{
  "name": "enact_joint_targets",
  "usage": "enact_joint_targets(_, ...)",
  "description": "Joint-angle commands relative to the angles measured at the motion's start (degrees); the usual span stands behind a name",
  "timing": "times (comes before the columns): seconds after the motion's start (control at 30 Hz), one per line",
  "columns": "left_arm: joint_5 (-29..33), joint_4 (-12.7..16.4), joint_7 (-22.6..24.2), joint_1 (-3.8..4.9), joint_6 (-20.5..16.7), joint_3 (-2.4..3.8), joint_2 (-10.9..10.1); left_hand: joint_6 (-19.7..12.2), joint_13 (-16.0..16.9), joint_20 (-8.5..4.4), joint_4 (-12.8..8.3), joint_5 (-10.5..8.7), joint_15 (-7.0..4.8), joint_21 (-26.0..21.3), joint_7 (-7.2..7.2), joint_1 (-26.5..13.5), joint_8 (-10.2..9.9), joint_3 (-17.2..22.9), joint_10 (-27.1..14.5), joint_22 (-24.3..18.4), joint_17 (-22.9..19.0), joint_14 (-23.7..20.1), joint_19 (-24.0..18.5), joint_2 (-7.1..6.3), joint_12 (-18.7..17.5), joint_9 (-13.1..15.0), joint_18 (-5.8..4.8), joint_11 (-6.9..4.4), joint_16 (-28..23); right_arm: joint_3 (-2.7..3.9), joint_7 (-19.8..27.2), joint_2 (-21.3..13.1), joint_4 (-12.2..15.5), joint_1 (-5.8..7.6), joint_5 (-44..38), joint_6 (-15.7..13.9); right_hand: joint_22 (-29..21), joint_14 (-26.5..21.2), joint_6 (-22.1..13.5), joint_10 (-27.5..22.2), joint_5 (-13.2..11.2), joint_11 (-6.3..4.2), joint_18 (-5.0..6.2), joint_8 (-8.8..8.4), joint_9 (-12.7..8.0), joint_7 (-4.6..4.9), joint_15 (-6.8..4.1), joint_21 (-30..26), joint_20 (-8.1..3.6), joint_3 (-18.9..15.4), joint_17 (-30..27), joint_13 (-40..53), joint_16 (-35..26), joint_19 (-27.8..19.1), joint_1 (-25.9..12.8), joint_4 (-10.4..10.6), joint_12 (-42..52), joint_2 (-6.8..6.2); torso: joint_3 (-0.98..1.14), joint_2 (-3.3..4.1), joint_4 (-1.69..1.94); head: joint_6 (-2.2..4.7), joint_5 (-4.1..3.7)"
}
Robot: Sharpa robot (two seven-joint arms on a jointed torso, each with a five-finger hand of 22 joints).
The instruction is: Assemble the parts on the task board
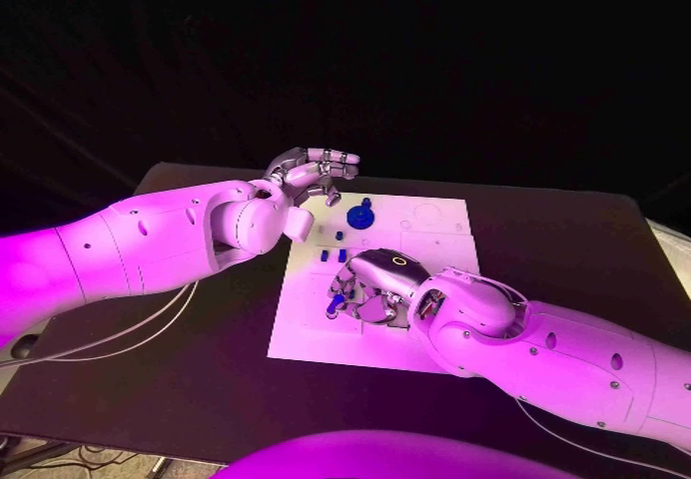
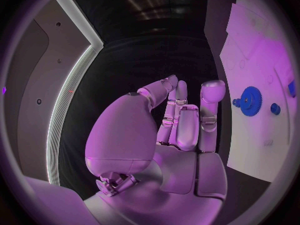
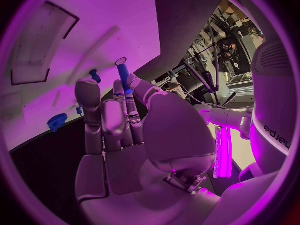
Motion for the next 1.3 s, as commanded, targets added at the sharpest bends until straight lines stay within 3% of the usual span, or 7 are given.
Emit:
enact_joint_targets(0.03,0.12,-0.01,0.16,-0.03,1.28,0.04,0.17,-0.41,-0.06,0.03,0.35,-0.31,0.01,0.12,-0.19,-0.29,0.29,0.03,-0.34,0.06,0.05,-0.26,-0.31,0.17,-0.20,-0.05,-0.09,-0.03,-0.05,-0.05,-0.67,0.40,-0.12,-0.27,-2.05,1.54,0.09,1.81,0.01,0.29,0.20,0.13,-0.36,0.11,0.14,0.15,-0.33,0.15,0.05,0.18,-0.01,0.04,0.18,0.23,0.09,0.18,-0.37,0.76,0.00,0.00,-0.01,-0.13,0.01)
enact_joint_targets(0.57,0.11,-0.12,0.02,-0.09,1.52,0.04,0.26,-0.41,-0.08,0.03,0.29,-0.28,-0.01,0.24,-0.20,-0.21,0.31,0.04,-0.30,0.11,0.16,-0.21,-0.25,0.16,-0.23,-0.05,-0.11,-0.03,-0.01,-0.16,-1.79,1.10,-0.79,-0.91,-4.24,2.82,0.09,1.81,0.01,0.29,0.20,0.13,-0.36,0.11,0.14,0.15,-0.33,0.15,0.05,0.18,-0.01,0.04,0.18,0.23,0.09,0.18,-0.37,0.76,-0.02,-0.03,0.00,-0.39,0.16)
enact_joint_targets(1.03,0.11,-0.15,-0.08,-0.12,1.76,0.04,0.25,-0.40,-0.09,0.03,0.29,-0.26,-0.01,0.26,-0.19,-0.18,0.33,0.04,-0.28,0.12,0.27,-0.17,-0.23,0.17,-0.25,-0.06,-0.11,-0.02,0.04,-0.15,-2.73,0.14,0.39,-1.43,-7.81,-0.22,0.54,1.86,0.07,0.42,0.12,0.13,-0.45,0.14,0.20,0.17,-0.31,0.42,0.07,0.20,0.38,0.07,0.50,0.36,0.11,0.14,-0.42,0.82,-0.03,-0.08,-0.02,-0.57,0.20)
enact_joint_targets(1.3,0.11,-0.14,-0.08,-0.13,1.94,0.04,0.26,-0.40,-0.09,0.03,0.29,-0.26,-0.01,0.26,-0.19,-0.18,0.33,0.04,-0.28,0.12,0.27,-0.17,-0.23,0.17,-0.25,-0.06,-0.11,-0.02,0.04,-0.15,-2.90,0.17,0.58,-1.50,-7.90,-0.22,0.54,1.86,0.07,0.42,0.12,0.13,-0.45,0.14,0.20,0.17,-0.31,0.42,0.07,0.20,0.38,0.07,0.50,0.36,0.11,0.14,-0.42,0.82,-0.02,-0.03,-0.01,-0.42,0.14)
